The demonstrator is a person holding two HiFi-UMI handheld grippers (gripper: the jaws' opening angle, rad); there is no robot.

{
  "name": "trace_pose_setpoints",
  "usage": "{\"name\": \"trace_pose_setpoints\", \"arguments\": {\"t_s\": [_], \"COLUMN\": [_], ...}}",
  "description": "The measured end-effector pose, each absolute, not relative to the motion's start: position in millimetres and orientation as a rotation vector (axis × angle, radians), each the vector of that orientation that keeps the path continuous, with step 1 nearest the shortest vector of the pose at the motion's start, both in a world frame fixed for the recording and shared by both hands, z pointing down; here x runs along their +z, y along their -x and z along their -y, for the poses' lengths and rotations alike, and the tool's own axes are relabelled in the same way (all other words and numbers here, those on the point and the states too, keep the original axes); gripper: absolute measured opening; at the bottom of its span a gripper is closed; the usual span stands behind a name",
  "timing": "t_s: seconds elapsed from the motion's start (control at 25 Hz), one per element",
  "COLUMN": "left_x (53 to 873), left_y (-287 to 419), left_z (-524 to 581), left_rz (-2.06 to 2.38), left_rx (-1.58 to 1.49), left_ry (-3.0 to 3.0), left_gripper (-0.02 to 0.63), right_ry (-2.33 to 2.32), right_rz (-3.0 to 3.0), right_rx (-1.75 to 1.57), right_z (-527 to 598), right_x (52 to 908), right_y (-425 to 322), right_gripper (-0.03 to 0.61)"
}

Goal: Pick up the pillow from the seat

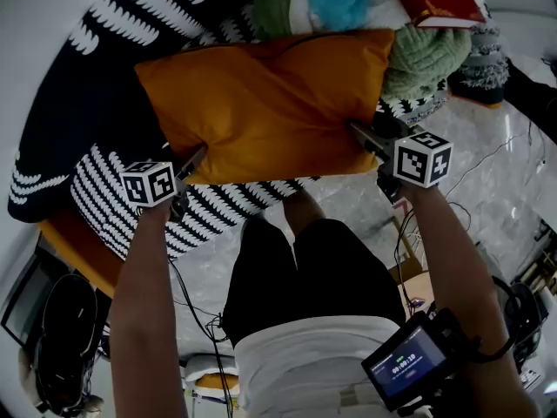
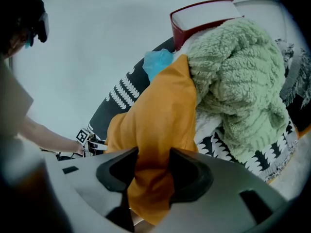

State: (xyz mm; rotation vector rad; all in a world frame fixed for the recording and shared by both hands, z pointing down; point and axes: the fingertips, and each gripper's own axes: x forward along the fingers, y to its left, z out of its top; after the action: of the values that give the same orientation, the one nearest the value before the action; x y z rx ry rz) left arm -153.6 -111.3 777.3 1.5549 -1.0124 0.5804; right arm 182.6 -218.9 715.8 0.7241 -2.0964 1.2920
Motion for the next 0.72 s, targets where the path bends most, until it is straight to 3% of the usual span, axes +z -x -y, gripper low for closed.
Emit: {"name": "trace_pose_setpoints", "arguments": {"t_s": [0.32,0.72], "left_x": [746.5,696.0], "left_y": [142.5,147.9], "left_z": [83.9,5.1], "left_rz": [1.072,1.118], "left_rx": [0.633,0.569], "left_ry": [-1.590,-1.513], "left_gripper": [0.224,0.189], "right_ry": [-0.716,-0.646], "right_rz": [2.156,2.139], "right_rx": [1.256,1.252], "right_z": [212.0,163.7], "right_x": [708.8,674.2], "right_y": [-187.2,-169.6], "right_gripper": [0.157,0.150]}}
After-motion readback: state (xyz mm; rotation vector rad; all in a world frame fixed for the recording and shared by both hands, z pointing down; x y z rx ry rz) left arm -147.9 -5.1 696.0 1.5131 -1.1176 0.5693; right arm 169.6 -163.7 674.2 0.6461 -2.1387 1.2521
